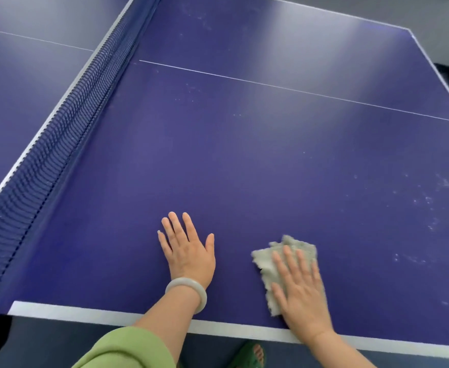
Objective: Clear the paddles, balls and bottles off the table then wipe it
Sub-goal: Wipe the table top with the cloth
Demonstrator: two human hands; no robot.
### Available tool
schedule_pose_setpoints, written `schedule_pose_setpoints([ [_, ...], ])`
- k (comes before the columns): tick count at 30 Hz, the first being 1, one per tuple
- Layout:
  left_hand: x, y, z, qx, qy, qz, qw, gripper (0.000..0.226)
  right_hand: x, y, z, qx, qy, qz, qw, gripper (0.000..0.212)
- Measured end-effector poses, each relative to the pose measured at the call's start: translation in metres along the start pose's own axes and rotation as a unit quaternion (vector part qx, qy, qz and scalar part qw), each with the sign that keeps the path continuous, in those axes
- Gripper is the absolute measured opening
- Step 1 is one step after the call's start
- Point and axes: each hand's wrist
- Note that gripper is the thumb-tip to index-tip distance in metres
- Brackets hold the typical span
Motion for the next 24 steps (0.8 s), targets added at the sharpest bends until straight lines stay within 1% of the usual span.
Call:
schedule_pose_setpoints([
  [1, 0.000, 0.001, 0.002, 0.005, -0.019, 0.002, 1.000, 0.074, 0.020, -0.006, 0.003, -0.006, -0.006, 0.080, 0.997, 0.063],
  [3, 0.001, 0.002, 0.005, 0.005, -0.045, 0.006, 0.999, 0.076, 0.039, -0.015, 0.005, -0.024, -0.029, 0.232, 0.972, 0.065],
  [4, 0.002, 0.002, 0.007, 0.004, -0.053, 0.008, 0.999, 0.077, 0.037, -0.019, 0.003, -0.028, -0.041, 0.276, 0.960, 0.066],
  [5, 0.001, 0.002, 0.008, 0.006, -0.060, 0.009, 0.998, 0.077, 0.026, -0.022, 0.000, -0.027, -0.052, 0.291, 0.955, 0.067],
  [6, 0.001, 0.002, 0.011, 0.010, -0.063, 0.011, 0.998, 0.076, 0.011, -0.027, -0.003, -0.026, -0.060, 0.277, 0.959, 0.067],
  [7, 0.000, 0.002, 0.011, 0.013, -0.063, 0.012, 0.998, 0.076, -0.007, -0.030, -0.007, -0.023, -0.064, 0.236, 0.969, 0.068],
  [9, 0.000, 0.001, 0.012, 0.018, -0.064, 0.014, 0.998, 0.075, -0.042, -0.040, -0.012, -0.025, -0.057, 0.100, 0.993, 0.066],
  [10, 0.001, 0.001, 0.013, 0.022, -0.067, 0.013, 0.997, 0.075, -0.054, -0.049, -0.013, -0.028, -0.051, 0.032, 0.998, 0.065],
  [12, 0.002, 0.000, 0.013, 0.024, -0.071, 0.009, 0.997, 0.075, -0.066, -0.077, -0.016, -0.038, -0.065, -0.065, 0.995, 0.064],
  [14, 0.003, 0.000, 0.013, 0.024, -0.075, 0.006, 0.997, 0.075, -0.060, -0.108, -0.019, -0.049, -0.060, -0.121, 0.990, 0.064],
  [15, 0.002, 0.000, 0.013, 0.027, -0.079, 0.005, 0.997, 0.075, -0.048, -0.123, -0.019, -0.054, -0.049, -0.128, 0.989, 0.064],
  [16, 0.001, 0.000, 0.014, 0.027, -0.084, 0.005, 0.996, 0.075, -0.033, -0.137, -0.018, -0.059, -0.036, -0.106, 0.992, 0.065],
  [17, 0.001, 0.000, 0.015, 0.026, -0.089, 0.006, 0.996, 0.075, -0.012, -0.148, -0.016, -0.056, -0.024, -0.054, 0.997, 0.067],
  [18, 0.000, 0.000, 0.015, 0.026, -0.093, 0.006, 0.995, 0.075, 0.010, -0.155, -0.014, -0.046, -0.018, 0.017, 0.999, 0.069],
  [20, 0.000, 0.000, 0.016, 0.032, -0.097, 0.007, 0.995, 0.075, 0.051, -0.154, -0.013, -0.043, -0.025, 0.164, 0.985, 0.069],
  [21, 0.000, 0.000, 0.016, 0.036, -0.097, 0.006, 0.995, 0.075, 0.062, -0.148, -0.012, -0.055, -0.038, 0.217, 0.974, 0.065],
  [23, 0.002, 0.000, 0.016, 0.036, -0.099, 0.003, 0.994, 0.075, 0.058, -0.130, -0.012, -0.070, -0.060, 0.281, 0.955, 0.062],
  [24, 0.002, 0.000, 0.015, 0.033, -0.100, 0.001, 0.994, 0.075, 0.043, -0.120, -0.012, -0.061, -0.062, 0.293, 0.952, 0.063],
])
Point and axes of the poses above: each hand's wrist, its own y-axis away from the middle knuckle, its own z-axis out of the palm, x = y × z, and after that the axes turned 10 degrees about z, right-handed
